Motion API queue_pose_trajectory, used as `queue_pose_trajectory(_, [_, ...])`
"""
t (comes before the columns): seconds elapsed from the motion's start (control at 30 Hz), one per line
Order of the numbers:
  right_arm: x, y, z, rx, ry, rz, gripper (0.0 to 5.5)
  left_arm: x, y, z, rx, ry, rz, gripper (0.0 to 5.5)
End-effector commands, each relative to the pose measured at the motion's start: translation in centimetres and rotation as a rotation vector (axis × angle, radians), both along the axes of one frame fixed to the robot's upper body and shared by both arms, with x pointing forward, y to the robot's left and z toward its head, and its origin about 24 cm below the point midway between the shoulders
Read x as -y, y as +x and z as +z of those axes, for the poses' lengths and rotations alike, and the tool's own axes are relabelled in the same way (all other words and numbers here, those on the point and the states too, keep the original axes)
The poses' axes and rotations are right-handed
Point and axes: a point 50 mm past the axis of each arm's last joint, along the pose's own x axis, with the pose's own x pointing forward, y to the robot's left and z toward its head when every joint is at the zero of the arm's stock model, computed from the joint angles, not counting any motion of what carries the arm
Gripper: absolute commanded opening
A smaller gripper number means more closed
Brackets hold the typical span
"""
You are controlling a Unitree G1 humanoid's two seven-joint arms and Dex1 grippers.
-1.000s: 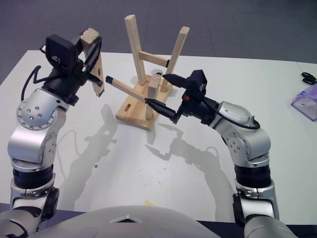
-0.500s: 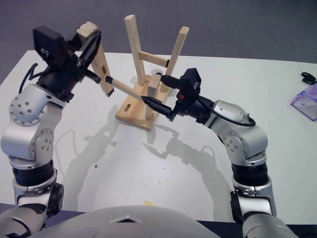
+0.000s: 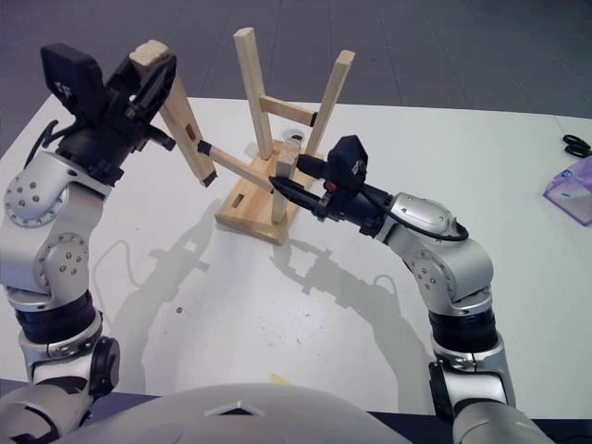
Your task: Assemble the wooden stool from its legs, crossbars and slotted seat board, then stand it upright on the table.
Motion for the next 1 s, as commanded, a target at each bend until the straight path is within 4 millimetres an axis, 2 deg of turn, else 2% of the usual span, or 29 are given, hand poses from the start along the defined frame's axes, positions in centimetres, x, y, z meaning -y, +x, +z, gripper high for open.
queue_pose_trajectory(0.03, [-0.2,-0.1,-0.3,0.002,-0.003,-0.009,2.24,0.2,-0.3,-0.1,0.008,0.039,-0.004,1.03])
queue_pose_trajectory(0.53, [-0.2,-0.1,-0.5,0.014,-0.011,-0.033,2.21,2.5,-0.8,-0.5,0.008,0.045,-0.079,1.03])
queue_pose_trajectory(0.73, [-0.3,-0.1,-0.7,0.011,-0.012,-0.043,2.20,3.2,-0.4,-1.8,-0.030,-0.016,-0.073,1.03])
queue_pose_trajectory(1.0, [-0.3,-0.1,-0.9,0.007,-0.012,-0.044,2.20,2.0,0.1,-4.5,-0.138,-0.131,-0.025,1.03])
